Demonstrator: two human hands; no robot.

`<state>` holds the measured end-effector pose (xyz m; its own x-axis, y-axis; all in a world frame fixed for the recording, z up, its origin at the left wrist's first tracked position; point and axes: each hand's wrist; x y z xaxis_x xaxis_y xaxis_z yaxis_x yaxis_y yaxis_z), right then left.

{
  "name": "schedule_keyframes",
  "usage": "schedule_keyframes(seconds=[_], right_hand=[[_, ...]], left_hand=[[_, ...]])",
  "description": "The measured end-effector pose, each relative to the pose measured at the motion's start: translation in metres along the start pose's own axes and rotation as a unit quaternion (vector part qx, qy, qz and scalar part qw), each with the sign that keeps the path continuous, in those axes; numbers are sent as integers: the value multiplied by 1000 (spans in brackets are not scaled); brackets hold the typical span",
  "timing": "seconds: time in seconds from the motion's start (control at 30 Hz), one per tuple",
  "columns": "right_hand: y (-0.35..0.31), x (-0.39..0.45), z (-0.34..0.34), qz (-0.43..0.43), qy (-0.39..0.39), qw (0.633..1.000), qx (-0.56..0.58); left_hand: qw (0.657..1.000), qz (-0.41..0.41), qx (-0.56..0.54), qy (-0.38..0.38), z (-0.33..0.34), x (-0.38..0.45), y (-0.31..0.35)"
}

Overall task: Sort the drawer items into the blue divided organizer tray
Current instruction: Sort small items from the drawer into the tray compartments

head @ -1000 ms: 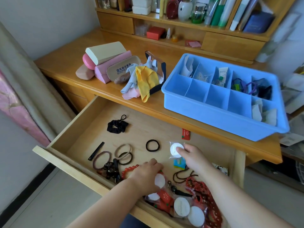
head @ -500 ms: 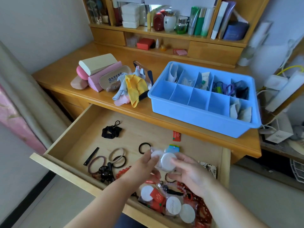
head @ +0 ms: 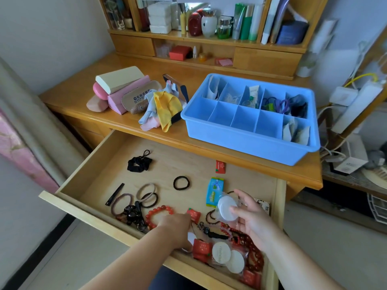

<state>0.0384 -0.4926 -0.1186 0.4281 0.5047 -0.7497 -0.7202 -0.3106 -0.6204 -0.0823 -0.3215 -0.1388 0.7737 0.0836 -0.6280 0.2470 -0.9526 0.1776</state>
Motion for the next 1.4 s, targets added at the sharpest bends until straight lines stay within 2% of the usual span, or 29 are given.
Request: schedule_keyframes(seconds=[0.2, 0.3, 0.4, 0.5, 0.53, 0.6, 0.63, 0.67, 0.7, 0.73, 0.77, 0.8, 0.83, 0.9, 1.0, 1.1, 1.23, 1.4], right_hand=[[4, -9, -14, 43, -38, 998, 41], [5, -11, -19, 55, -59, 991, 102], [8, -11, -19, 67, -120, 982, 133], [8, -15, -10, 71, -202, 968, 134], [8, -15, -7, 65, -201, 969, 130], [3, -14, -9, 43, -146, 979, 135], [0, -14, -15, 34, -114, 981, 152], [-3, -14, -22, 25, -92, 980, 172], [-5, -15, -30, 17, -81, 979, 186], [-7, -17, -37, 11, -74, 979, 189], [-8, -18, -43, 7, -67, 981, 182], [-7, -20, -47, 6, -61, 984, 170], [-7, -21, -49, 6, -57, 986, 158], [-3, -23, -50, 5, -55, 988, 141], [0, -25, -49, 4, -54, 990, 129], [-2, -27, -49, 4, -62, 989, 136], [-3, -26, -50, 9, -69, 985, 158], [-3, -27, -50, 14, -66, 984, 163]], left_hand=[[990, -44, -132, -9, 2, -7, -5], [981, -44, -168, 88, -10, -16, -13], [918, -2, -330, 218, -25, -21, -6], [872, 70, -414, 252, -36, -19, 23], [843, 91, -472, 242, -40, -17, 35], [743, 86, -622, 231, -43, -11, 48], [711, 75, -657, 239, -41, -8, 51], [730, 68, -632, 253, -37, -5, 52], [795, 76, -546, 254, -30, -1, 52], [869, 100, -430, 224, -20, 1, 53], [926, 137, -308, 168, -10, 3, 57], [961, 169, -190, 108, -2, 5, 61], [975, 190, -89, 69, 5, 9, 67], [980, 194, 31, 44, 11, 16, 78], [982, 177, 56, 43, 10, 22, 85], [978, 201, 5, 49, 10, 17, 83], [967, 220, -127, 34, 13, 12, 78], [968, 202, -152, 6, 13, 11, 82]])
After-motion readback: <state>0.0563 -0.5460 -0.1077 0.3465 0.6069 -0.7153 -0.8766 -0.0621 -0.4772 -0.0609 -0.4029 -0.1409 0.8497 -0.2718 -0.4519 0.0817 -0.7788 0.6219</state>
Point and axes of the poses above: each hand's wrist, its own x-axis towards the middle knuckle, its own z-axis out of the palm, y = z × x, and after that the axes turned 14 degrees about z, right-handed
